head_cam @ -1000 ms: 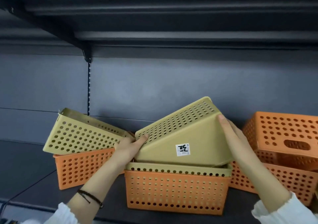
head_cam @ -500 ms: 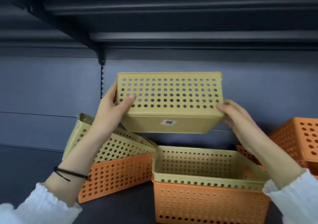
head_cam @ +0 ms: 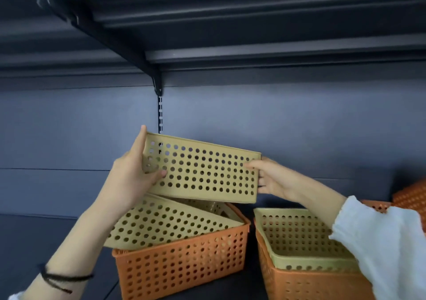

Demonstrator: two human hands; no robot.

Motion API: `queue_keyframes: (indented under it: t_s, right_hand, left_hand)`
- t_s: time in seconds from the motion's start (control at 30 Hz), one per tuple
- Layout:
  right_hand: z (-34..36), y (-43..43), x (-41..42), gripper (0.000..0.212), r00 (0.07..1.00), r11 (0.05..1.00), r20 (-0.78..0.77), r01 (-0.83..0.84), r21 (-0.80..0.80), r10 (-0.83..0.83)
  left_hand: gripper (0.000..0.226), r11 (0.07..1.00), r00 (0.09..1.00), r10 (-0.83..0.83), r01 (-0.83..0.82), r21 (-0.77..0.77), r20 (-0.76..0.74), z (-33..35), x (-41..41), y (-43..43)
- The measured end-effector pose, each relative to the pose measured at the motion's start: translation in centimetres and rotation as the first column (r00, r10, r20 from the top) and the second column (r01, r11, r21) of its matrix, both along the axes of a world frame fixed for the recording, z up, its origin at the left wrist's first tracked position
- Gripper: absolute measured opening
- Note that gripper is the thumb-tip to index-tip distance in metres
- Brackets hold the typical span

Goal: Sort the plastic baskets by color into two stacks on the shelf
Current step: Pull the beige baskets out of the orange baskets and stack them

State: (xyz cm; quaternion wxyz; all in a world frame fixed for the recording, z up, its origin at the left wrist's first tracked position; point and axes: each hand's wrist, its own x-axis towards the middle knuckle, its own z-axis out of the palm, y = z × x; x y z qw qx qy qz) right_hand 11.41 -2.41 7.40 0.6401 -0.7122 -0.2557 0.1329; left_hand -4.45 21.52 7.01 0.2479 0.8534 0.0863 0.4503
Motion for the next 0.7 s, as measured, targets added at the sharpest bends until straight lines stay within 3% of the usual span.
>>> queue_keyframes:
  t_s: [0.13, 0.2, 0.3, 0.43, 0.5, 0.7]
  right_hand:
    - [-1.3, 2.8, -1.8, 0.079, 0.999, 0.996, -0.02, 0.027, 0.084, -0.026]
    - [-1.4, 3.8, -2.9, 0.087, 1.0, 0.998, -0.014, 0.014, 0.067, -0.013]
    - [-2.0, 4.5, -4.8, 0.062, 0.997, 0.993, 0.012, -0.075, -0.091, 0.077]
    - [-3.5, 5.1, -6.3, 0.032, 0.986, 0.972, 0.121, -0.085, -0.218, 0.113]
    - [-3.7, 5.3, -6.5, 0.028, 0.978, 0.971, 0.181, -0.059, -0.233, 0.103]
    - [-3.9, 5.9, -6.7, 0.027, 0.979, 0.983, 0.198, -0.009, -0.186, 0.046]
  left_hand:
    - [0.097, 0.992, 0.996, 0.09, -0.09, 0.086, -0.001, -0.5, -2.2, 2.9]
    - [0.086, 0.992, 0.996, 0.083, -0.084, 0.09, 0.024, -1.0, -3.3, 4.5]
    - [0.063, 0.998, 0.997, -0.055, 0.056, -0.018, 0.048, -1.7, -4.9, 7.2]
    - [0.072, 0.964, 0.973, -0.223, 0.21, -0.163, -0.066, -2.6, -6.5, 10.3]
    - [0.082, 0.946, 0.956, -0.27, 0.241, -0.219, -0.116, -2.8, -6.7, 11.5]
    - [0.076, 0.966, 0.968, -0.219, 0.198, -0.165, -0.121, -2.9, -6.4, 12.4]
